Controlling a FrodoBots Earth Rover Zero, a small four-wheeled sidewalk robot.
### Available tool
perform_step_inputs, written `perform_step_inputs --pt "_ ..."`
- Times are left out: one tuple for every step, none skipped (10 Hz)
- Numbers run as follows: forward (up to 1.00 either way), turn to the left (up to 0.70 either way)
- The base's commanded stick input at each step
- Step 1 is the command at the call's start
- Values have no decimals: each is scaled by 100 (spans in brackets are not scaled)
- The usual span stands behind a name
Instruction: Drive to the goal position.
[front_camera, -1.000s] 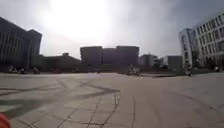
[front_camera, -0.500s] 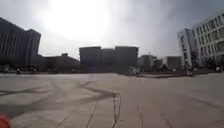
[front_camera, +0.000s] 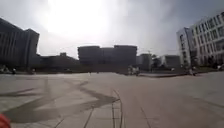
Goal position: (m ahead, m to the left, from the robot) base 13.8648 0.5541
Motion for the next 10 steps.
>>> perform_step_inputs --pt "100 0" --pt "100 0" --pt "100 0" --pt "100 0" --pt "100 0" --pt "100 0" --pt "100 0" --pt "100 0" --pt "100 0" --pt "100 0"
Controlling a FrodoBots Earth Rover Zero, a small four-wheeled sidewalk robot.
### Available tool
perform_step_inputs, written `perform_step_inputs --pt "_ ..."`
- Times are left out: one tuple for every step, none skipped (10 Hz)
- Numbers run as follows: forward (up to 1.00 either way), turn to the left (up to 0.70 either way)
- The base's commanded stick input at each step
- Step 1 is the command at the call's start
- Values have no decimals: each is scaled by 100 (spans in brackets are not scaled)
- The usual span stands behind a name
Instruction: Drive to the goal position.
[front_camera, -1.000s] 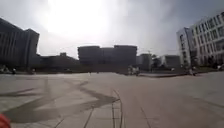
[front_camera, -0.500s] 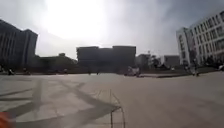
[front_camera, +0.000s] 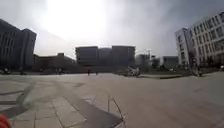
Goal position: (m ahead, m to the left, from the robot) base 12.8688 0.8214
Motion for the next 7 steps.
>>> perform_step_inputs --pt "100 0" --pt "100 0" --pt "100 0" --pt "100 0" --pt "100 12" --pt "100 34" --pt "100 40"
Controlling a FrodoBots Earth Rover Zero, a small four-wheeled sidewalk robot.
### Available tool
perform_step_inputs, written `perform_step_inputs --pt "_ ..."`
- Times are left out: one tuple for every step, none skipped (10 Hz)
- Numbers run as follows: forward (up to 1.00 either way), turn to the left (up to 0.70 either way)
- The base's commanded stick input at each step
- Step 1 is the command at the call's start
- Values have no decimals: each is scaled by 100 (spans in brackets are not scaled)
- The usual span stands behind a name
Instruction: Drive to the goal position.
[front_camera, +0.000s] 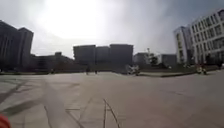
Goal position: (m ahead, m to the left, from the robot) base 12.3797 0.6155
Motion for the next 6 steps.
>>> perform_step_inputs --pt "100 40" --pt "100 40" --pt "100 40" --pt "100 37" --pt "100 30" --pt "100 24"
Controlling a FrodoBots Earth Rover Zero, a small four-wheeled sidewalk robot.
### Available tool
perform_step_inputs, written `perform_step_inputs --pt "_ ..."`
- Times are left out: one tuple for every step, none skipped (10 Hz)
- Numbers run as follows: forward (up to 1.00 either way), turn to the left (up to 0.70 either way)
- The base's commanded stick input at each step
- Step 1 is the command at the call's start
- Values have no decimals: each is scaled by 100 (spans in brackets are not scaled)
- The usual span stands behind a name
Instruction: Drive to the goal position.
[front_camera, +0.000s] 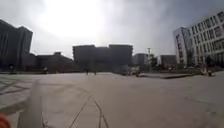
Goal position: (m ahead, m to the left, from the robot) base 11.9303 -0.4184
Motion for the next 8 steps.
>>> perform_step_inputs --pt "100 17" --pt "100 11" --pt "100 4" --pt "100 0" --pt "100 0" --pt "100 0" --pt "100 0" --pt "100 0"
